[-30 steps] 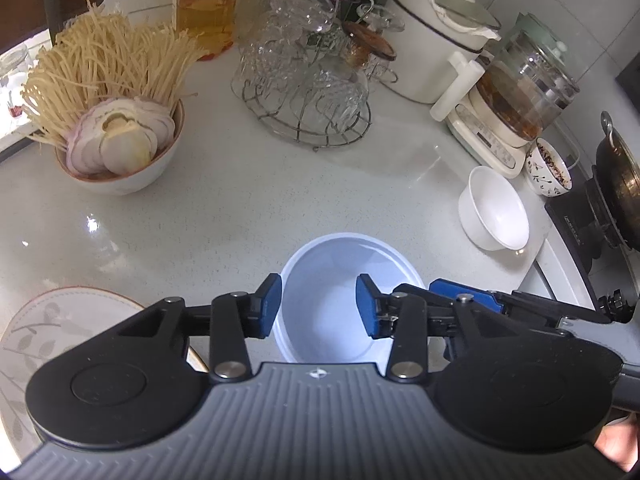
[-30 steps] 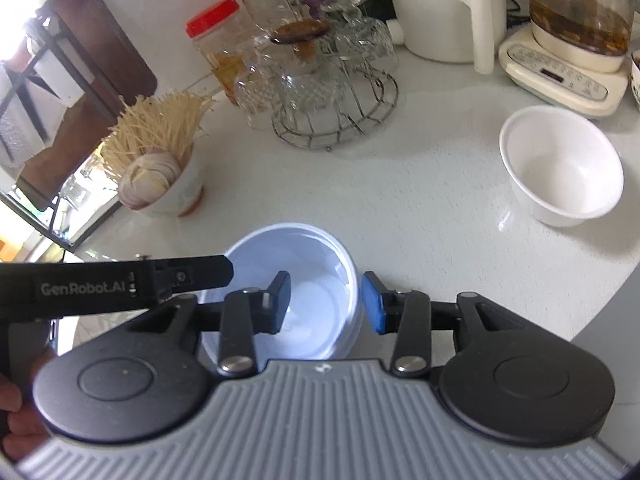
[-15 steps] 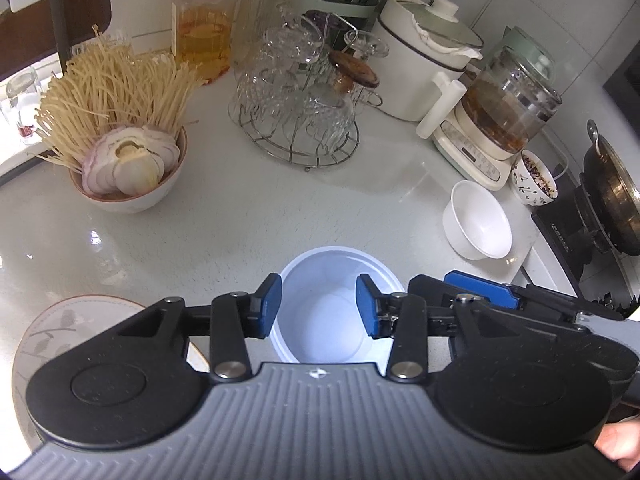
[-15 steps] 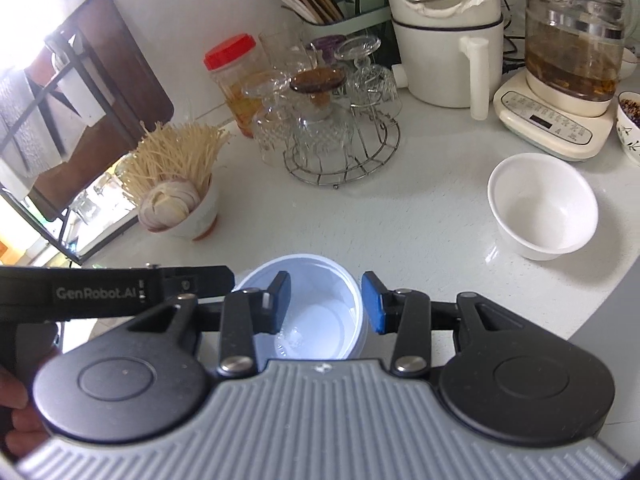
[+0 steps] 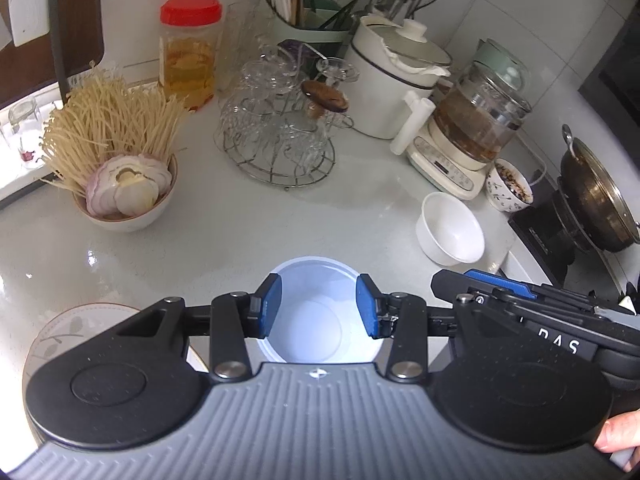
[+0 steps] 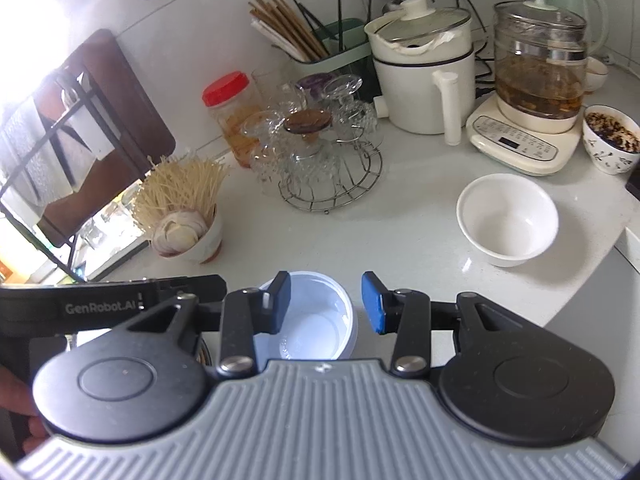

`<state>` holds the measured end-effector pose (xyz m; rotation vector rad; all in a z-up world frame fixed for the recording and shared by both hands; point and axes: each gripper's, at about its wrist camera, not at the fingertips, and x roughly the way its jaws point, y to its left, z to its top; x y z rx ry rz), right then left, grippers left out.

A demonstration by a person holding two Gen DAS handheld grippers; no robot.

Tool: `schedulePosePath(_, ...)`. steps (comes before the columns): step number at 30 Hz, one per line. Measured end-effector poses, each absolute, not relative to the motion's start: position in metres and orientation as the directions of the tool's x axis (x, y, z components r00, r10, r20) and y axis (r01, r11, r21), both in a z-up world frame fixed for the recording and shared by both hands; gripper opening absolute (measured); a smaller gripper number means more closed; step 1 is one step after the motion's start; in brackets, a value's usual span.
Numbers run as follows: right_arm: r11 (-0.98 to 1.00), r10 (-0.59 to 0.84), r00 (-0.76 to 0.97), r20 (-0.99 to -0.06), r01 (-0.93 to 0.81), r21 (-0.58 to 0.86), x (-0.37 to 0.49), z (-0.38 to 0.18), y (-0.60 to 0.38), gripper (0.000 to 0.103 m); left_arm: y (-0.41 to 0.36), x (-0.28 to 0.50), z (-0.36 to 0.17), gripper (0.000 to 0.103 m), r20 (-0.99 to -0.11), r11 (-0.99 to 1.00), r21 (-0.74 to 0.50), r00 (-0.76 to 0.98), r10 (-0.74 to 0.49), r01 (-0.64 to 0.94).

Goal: Organize plates and bowls
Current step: 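Withdraw the open left gripper from the nested bowls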

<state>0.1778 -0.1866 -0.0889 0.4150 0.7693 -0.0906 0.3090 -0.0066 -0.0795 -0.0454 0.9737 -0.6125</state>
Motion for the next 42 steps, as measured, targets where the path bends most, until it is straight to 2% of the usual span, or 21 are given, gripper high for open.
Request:
schedulePosePath(23, 0.840, -0.114, 0.725, -0.679, 0.435, 0.324, 0.118, -0.083, -0.205, 0.043, -0.027, 0.283, -0.070, 0.047, -0.753, 0.744, -0.307, 0.326, -0.571, 0.594)
schedulePosePath(38, 0.765, -0.173, 0.693, -0.700, 0.542, 0.348, 0.108, -0.101, -0.248, 0.043, -0.098, 0.297, -0.070, 0.047, -0.772, 0.662, -0.277, 0.250, -0.585, 0.696)
schedulePosePath(42, 0.778, -0.211, 0.683, -0.699, 0.550, 0.303, 0.117, -0.102, -0.256, 0.043, -0.116, 0.306, -0.074, 0.047, -0.780, 0.655, -0.275, 0.235, -0.580, 0.704)
